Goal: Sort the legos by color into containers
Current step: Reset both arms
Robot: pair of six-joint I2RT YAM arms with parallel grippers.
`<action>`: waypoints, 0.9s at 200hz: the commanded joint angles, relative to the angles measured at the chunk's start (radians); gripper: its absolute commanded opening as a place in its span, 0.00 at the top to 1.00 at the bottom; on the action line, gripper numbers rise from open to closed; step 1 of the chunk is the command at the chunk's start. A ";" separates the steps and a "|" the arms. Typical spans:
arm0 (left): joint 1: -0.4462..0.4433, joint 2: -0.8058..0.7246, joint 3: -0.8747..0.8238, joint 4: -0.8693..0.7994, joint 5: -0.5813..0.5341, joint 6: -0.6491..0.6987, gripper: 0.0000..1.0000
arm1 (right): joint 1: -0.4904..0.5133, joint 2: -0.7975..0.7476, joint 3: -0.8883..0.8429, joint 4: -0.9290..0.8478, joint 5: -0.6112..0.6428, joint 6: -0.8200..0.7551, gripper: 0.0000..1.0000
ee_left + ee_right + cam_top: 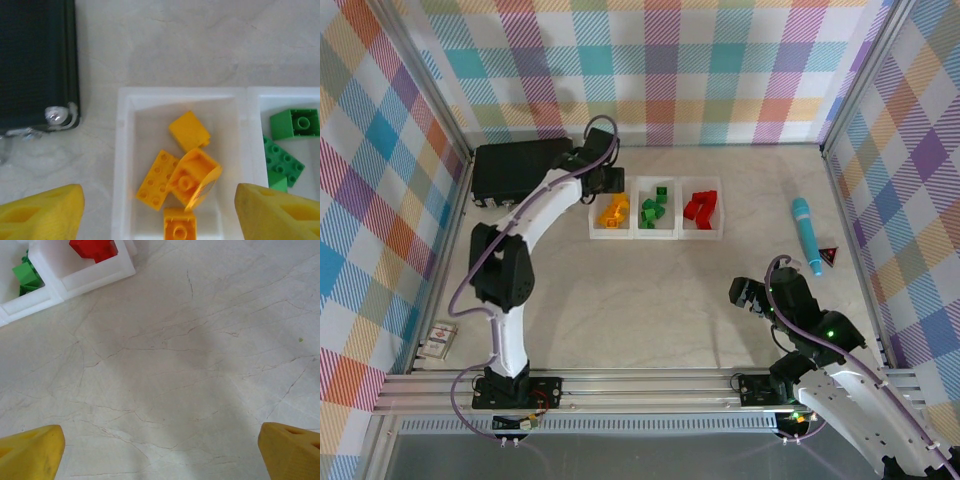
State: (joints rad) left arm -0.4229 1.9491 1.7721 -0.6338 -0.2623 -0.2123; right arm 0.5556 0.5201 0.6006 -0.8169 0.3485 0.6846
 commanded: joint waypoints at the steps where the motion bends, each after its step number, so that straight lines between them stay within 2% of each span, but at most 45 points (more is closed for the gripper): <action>1: 0.013 -0.240 -0.208 0.214 -0.029 0.010 0.19 | -0.003 0.003 0.035 0.028 0.060 -0.061 0.01; 23: 0.021 -0.498 -0.501 0.480 0.005 0.039 0.15 | -0.003 0.010 0.020 0.115 0.114 -0.154 0.01; 38: 0.024 -0.655 -0.664 0.581 0.011 0.044 0.14 | -0.005 0.007 0.001 0.206 0.158 -0.228 0.01; 53: 0.024 -0.777 -0.801 0.649 0.003 0.046 0.12 | -0.005 0.007 -0.043 0.358 0.159 -0.385 0.01; 81: 0.024 -0.890 -0.985 0.743 -0.150 0.127 0.08 | -0.016 0.049 -0.143 0.676 0.173 -0.684 0.01; 99: 0.024 -0.930 -1.078 0.782 -0.255 0.154 0.00 | -0.074 0.132 -0.185 0.845 0.169 -0.812 0.01; 120: 0.043 -0.936 -1.163 0.831 -0.304 0.158 0.00 | -0.233 0.266 -0.184 0.922 0.059 -0.791 0.01; 137: 0.073 -0.904 -1.245 0.925 -0.354 0.162 0.00 | -0.397 0.406 -0.193 1.015 -0.072 -0.692 0.01; 158: 0.109 -0.853 -1.337 1.071 -0.327 0.219 0.00 | -0.489 0.550 -0.223 1.174 -0.186 -0.677 0.01; 180: 0.145 -0.793 -1.409 1.208 -0.276 0.260 0.00 | -0.528 0.712 -0.245 1.364 -0.259 -0.668 0.01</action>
State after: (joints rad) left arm -0.3130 1.1110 0.4236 0.3470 -0.5514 -0.0189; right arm 0.0578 1.1114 0.3820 0.2653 0.2447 -0.0006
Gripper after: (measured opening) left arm 0.997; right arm 0.990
